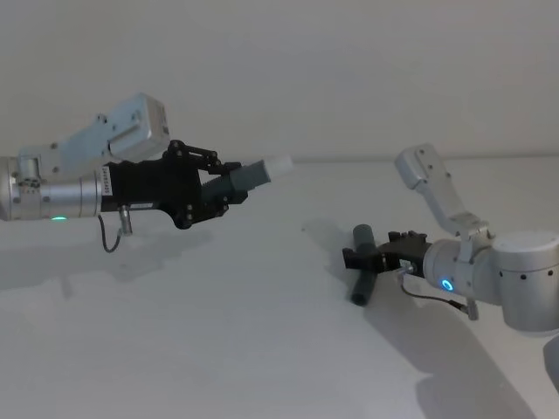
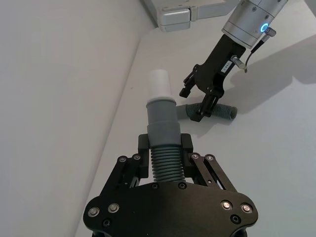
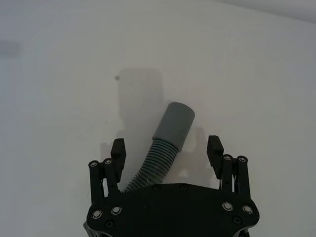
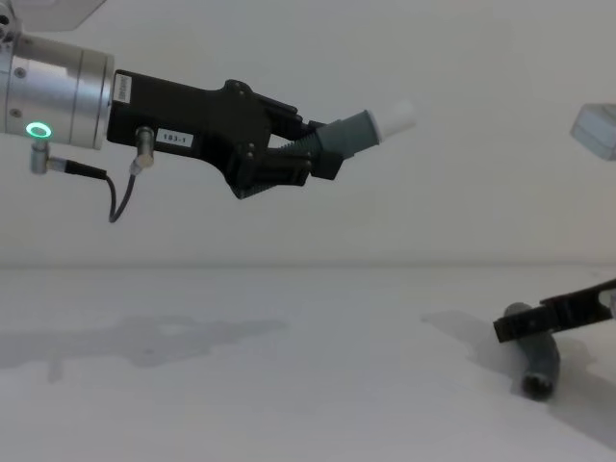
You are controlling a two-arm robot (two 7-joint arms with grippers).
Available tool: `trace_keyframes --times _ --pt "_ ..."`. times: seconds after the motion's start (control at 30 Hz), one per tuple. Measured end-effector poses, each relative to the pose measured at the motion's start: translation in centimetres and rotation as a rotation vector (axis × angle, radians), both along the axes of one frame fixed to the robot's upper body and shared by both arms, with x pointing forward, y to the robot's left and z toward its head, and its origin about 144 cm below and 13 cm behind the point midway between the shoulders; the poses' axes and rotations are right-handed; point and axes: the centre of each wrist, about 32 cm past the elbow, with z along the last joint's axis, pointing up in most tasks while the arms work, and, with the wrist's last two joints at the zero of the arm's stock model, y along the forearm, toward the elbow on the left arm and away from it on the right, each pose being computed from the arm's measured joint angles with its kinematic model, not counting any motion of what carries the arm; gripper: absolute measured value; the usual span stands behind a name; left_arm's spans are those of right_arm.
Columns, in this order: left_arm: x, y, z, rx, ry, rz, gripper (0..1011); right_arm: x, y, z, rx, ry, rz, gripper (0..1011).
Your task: Use both hands to pick up one end of the pipe from the table, align the ends, and insert them.
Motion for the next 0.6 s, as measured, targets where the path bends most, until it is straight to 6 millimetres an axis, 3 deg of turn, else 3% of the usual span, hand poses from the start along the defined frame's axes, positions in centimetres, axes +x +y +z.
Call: trace_keyframes --times 0.6 --pt "0.00 0.00 0.00 0.000 0.000 0.000 336 0.11 -0.95 -0.61 0.005 0.032 -0.004 1002"
